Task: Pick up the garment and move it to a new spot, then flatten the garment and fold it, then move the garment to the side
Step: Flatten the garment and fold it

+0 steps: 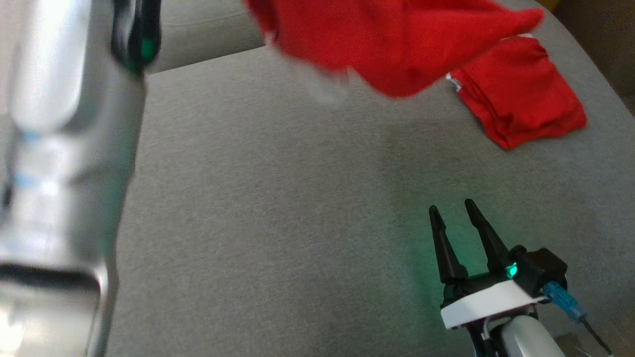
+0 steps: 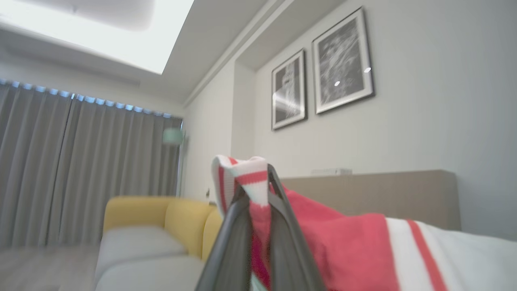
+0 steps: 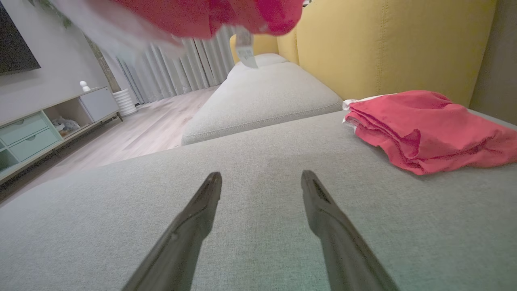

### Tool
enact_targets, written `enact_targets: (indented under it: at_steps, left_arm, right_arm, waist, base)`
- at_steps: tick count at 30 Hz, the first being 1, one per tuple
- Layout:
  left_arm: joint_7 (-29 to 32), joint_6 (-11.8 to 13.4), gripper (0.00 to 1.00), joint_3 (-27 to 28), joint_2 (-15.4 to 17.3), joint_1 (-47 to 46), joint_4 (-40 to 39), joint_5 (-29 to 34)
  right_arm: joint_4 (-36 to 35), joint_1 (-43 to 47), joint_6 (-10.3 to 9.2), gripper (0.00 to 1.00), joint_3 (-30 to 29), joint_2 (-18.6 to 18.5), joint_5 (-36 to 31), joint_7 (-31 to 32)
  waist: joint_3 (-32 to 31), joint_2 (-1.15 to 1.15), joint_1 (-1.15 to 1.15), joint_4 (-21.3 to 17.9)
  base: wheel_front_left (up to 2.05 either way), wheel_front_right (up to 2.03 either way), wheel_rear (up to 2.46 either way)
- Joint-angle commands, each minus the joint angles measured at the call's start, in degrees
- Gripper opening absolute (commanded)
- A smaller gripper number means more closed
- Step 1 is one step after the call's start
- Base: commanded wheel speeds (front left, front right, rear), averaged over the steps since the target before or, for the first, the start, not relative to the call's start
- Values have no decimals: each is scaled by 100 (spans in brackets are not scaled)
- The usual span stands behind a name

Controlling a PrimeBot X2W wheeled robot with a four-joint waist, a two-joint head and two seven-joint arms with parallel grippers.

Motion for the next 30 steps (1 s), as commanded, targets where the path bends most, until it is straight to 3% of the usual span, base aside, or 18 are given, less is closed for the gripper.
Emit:
enact_targets:
  at_steps: [1,7,8,9,15,22,26,30]
  left_arm:
    - [116,-19,0,222,289,581,-78,-196]
    - [201,76,0,441,457,2946,124,-727]
    - [119,127,47,483,475,3195,209,-744]
    - [17,194,100,515,501,3395,296,-716]
    - [-298,491,100,806,268,4108,260,-507]
    - [-306,747,100,1086,-126,5012,-1144,596]
    - [-307,526,100,636,-341,5500,-1669,1302]
    - [-307,237,100,-60,-402,5686,-1596,1842]
  right_arm:
    - [-173,-126,-5,100,108,-22,19,-23]
    - [-146,-115,-5,100,46,-22,-129,-23]
    - [-133,-129,-5,100,60,-22,-169,-23]
    - [-120,-148,-5,100,74,-22,-209,-23]
    - [-72,-151,-5,100,21,-22,-379,-23]
    - [-62,-166,-5,100,9,-22,-408,-23]
    - [-49,-171,-5,100,23,-22,-399,-23]
    - [-26,-189,-5,100,38,-22,-403,-23]
  waist:
    - [-13,0,0,149]
    - [162,0,0,510]
    - [202,0,0,554]
    - [240,0,0,595]
    - [293,0,0,844]
    - [339,0,0,941]
    - [381,0,0,977]
    - [421,0,0,1003]
  base:
    - [0,0,0]
    - [0,0,0]
    - [0,0,0]
    - [0,0,0]
    - [0,0,0]
    - [0,0,0]
    - [0,0,0]
    - [0,0,0]
